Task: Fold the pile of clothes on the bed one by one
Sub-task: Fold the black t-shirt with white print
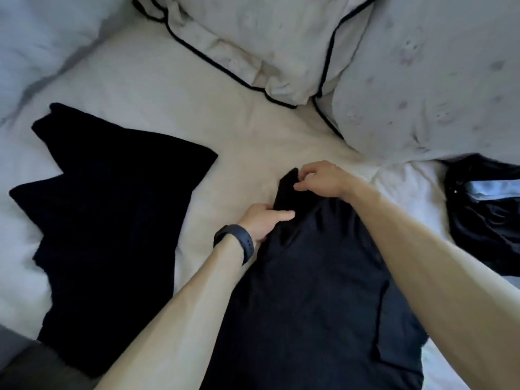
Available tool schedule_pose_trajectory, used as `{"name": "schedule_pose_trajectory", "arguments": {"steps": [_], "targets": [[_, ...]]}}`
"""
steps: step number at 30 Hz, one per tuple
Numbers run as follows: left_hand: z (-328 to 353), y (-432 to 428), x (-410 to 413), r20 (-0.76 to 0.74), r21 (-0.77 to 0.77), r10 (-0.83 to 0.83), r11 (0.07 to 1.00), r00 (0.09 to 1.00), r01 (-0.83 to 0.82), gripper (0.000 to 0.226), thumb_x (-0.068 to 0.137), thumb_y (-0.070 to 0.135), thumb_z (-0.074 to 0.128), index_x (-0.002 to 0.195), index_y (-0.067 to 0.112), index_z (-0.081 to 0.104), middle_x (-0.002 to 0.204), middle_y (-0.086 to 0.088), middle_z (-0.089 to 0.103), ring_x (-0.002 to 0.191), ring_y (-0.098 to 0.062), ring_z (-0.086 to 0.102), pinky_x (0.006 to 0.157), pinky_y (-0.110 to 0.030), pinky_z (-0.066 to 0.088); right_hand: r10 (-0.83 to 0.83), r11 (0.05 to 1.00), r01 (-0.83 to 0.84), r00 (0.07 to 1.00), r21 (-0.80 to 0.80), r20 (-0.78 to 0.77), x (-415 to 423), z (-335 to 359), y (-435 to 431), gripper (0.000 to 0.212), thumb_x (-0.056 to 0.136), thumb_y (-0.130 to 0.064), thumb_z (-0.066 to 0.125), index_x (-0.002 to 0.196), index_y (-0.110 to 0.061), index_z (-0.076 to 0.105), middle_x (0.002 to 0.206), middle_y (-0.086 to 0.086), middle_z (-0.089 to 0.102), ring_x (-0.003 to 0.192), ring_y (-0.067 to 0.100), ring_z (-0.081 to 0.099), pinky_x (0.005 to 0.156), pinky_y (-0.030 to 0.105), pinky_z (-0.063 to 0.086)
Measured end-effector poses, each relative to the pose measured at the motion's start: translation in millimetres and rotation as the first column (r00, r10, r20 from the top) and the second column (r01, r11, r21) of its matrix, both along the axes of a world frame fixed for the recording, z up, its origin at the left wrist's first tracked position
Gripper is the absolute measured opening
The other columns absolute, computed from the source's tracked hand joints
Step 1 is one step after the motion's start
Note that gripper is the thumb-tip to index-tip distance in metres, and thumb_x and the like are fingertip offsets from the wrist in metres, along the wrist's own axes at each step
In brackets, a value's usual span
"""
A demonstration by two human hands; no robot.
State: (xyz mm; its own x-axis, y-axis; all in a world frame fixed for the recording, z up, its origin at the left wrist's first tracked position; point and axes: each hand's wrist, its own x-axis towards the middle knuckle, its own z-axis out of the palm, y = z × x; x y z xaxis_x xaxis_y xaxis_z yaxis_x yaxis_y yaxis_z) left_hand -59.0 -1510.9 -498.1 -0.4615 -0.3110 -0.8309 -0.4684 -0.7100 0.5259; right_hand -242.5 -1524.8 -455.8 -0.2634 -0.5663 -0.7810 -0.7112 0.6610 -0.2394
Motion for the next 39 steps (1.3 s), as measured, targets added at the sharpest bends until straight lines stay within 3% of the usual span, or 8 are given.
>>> {"name": "schedule_pose_trajectory", "arguments": {"steps": [7,11,14,19,22,25,32,39], "targets": [[11,-10,37,-0.260,0.342,0.225,0.931,0.939,-0.128,0.020,0.091,0.017,0.068,0.110,0.018,0.065,0.097,-0.001,0.073,0.080,-0.016,0.068,0.065,-0.025,0.052,-0.282,0.878,0.393,0.886,-0.273,0.367,25,20,-10,0.014,0.100,-0.011,0.060,0.097,-0.023,0.067,0.089,0.000,0.070,0.079,0.012,0.065,0.077,0.028,0.053],[9,-16,43,-0.211,0.383,0.311,0.899,0.927,-0.214,0.033,0.084,0.029,0.076,0.116,0.029,0.065,0.105,0.000,0.071,0.089,-0.015,0.062,0.066,-0.026,0.043,-0.370,0.809,0.509,0.830,-0.295,0.418,38,21,-13,0.021,0.099,-0.010,0.061,0.113,-0.025,0.067,0.112,-0.003,0.073,0.097,0.011,0.071,0.087,0.027,0.054],[9,-17,45,-0.146,0.423,0.527,0.798,0.838,-0.428,0.040,0.084,0.027,0.076,0.122,0.030,0.064,0.112,0.001,0.070,0.098,-0.016,0.062,0.065,-0.026,0.043,-0.348,0.906,0.392,0.904,-0.157,0.251,34,12,-8,0.038,0.092,-0.041,0.070,0.126,-0.025,0.062,0.118,-0.006,0.067,0.108,0.012,0.066,0.087,0.024,0.048],[12,3,59,-0.165,0.330,0.596,0.784,0.786,-0.526,0.050,0.083,-0.004,0.072,0.121,0.028,0.064,0.124,0.006,0.068,0.111,-0.015,0.067,0.077,-0.025,0.050,-0.102,0.995,0.103,0.987,-0.004,0.123,33,-3,4,0.024,0.081,-0.037,0.081,0.100,-0.031,0.069,0.100,-0.006,0.069,0.096,0.015,0.066,0.088,0.029,0.050],[14,11,73,-0.019,-0.031,0.469,0.883,0.883,-0.469,0.046,0.085,-0.002,0.069,0.119,0.028,0.061,0.115,0.012,0.065,0.103,-0.009,0.065,0.071,-0.017,0.049,-0.159,0.983,0.176,0.962,-0.059,0.221,43,1,-5,0.023,0.078,-0.009,0.075,0.093,-0.022,0.065,0.093,-0.001,0.068,0.091,0.019,0.063,0.081,0.028,0.049],[8,10,84,0.087,-0.340,0.468,0.844,0.879,-0.416,0.048,0.085,0.004,0.070,0.119,0.034,0.055,0.108,0.018,0.060,0.100,0.008,0.057,0.083,-0.015,0.047,-0.137,0.990,0.139,0.945,0.016,0.296,57,0,-20,0.032,0.081,-0.019,0.081,0.110,-0.020,0.065,0.104,-0.002,0.068,0.096,0.015,0.064,0.088,0.027,0.051],[10,6,78,0.141,-0.625,0.472,0.724,0.870,-0.292,0.037,0.091,0.005,0.065,0.124,0.021,0.058,0.110,0.005,0.069,0.104,-0.006,0.064,0.080,-0.004,0.041,-0.099,0.915,0.178,0.969,-0.362,0.225,82,-24,-46,0.031,0.081,-0.002,0.069,0.078,-0.033,0.067,0.086,-0.016,0.070,0.089,0.006,0.067,0.095,0.030,0.053],[5,13,73,0.292,-0.483,0.392,0.848,0.873,-0.219,0.060,0.084,0.030,0.077,0.134,0.020,0.045,0.126,-0.002,0.059,0.114,-0.019,0.058,0.089,-0.022,0.042,0.146,0.936,-0.206,0.965,-0.285,-0.219,79,-24,-38,0.047,0.083,-0.030,0.066,0.129,-0.034,0.059,0.125,-0.009,0.063,0.124,0.021,0.044,0.096,0.038,0.033]]}}
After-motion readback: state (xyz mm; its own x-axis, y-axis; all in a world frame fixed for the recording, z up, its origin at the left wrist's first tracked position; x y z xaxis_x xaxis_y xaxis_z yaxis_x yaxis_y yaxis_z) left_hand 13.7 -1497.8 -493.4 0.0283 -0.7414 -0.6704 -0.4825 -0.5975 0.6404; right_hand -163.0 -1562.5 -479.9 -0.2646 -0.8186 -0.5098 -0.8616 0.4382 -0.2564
